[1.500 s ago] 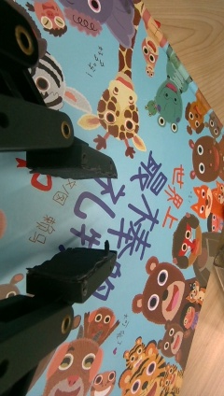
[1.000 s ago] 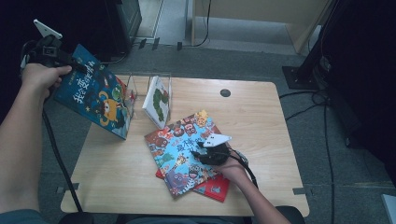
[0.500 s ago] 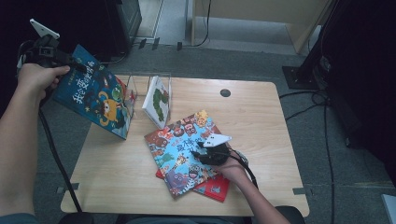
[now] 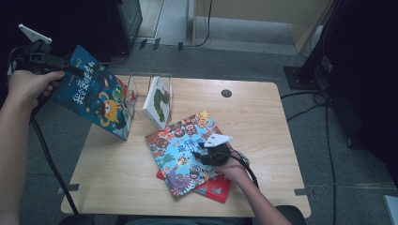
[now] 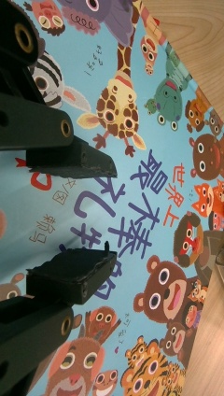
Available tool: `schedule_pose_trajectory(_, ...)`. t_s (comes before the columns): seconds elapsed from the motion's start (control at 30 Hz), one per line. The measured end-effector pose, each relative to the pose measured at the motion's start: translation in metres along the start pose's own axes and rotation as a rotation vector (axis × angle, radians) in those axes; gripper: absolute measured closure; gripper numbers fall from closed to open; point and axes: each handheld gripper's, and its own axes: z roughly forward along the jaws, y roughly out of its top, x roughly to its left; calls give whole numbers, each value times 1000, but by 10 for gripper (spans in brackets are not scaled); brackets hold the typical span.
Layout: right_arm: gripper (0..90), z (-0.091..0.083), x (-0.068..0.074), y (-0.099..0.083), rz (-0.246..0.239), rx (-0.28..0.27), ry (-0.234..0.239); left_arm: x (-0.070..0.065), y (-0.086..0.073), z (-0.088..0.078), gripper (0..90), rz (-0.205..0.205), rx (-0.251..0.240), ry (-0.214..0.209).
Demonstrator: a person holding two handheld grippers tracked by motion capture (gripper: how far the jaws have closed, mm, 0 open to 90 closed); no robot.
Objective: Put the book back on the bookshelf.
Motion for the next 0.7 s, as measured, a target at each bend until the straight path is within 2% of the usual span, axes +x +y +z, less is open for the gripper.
schedule_pose_trajectory(0.07,520,0,-1,0,-2,1,3,3,-5,-2,508,-8,4,-13)
schedule_pose_trajectory(0.17,520,0,-1,1,1,5,9,5,-13,-6,499,-3,9,-11)
schedule_pose_trajectory(0.43,518,0,-2,2,4,14,11,7,-38,-18,479,-3,-8,-33)
schedule_pose_trajectory(0.7,521,0,-5,4,28,27,24,1,-63,-23,462,31,-3,-23)
